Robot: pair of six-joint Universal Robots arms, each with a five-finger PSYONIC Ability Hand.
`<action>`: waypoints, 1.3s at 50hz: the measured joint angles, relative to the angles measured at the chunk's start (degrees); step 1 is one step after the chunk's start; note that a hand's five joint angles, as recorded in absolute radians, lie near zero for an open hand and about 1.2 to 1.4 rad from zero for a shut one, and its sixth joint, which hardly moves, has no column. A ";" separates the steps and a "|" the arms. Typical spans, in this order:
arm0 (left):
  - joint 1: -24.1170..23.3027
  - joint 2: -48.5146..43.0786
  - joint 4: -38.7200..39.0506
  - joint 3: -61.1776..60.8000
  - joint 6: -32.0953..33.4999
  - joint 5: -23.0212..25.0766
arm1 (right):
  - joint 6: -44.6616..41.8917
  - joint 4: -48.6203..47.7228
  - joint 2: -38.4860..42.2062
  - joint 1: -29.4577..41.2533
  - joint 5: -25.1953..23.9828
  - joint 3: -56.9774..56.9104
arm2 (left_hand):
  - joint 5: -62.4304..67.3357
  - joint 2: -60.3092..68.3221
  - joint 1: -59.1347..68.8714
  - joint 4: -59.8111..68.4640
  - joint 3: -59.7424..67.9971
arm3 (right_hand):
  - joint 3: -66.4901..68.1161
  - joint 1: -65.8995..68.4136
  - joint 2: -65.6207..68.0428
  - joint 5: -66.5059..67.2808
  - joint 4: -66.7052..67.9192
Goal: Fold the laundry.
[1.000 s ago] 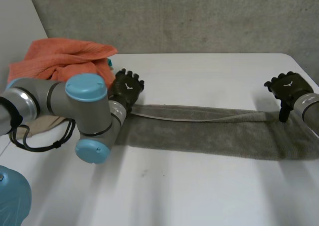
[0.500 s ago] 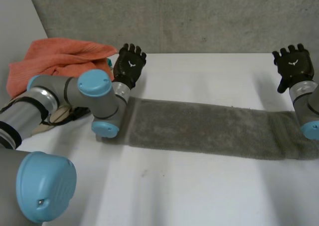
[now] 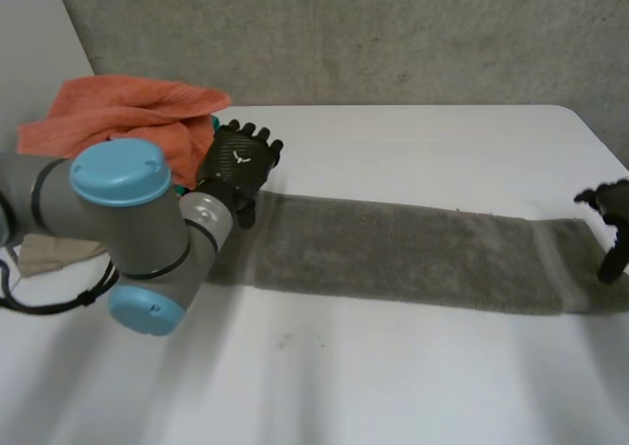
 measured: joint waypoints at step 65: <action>-3.87 10.05 2.61 -7.72 -9.15 -0.49 | -3.31 -26.61 2.40 40.45 -1.55 4.57 | 0.00 0.00 0.00 0.00 0.00 | 0.05 -0.10 -0.20 -0.05 -0.11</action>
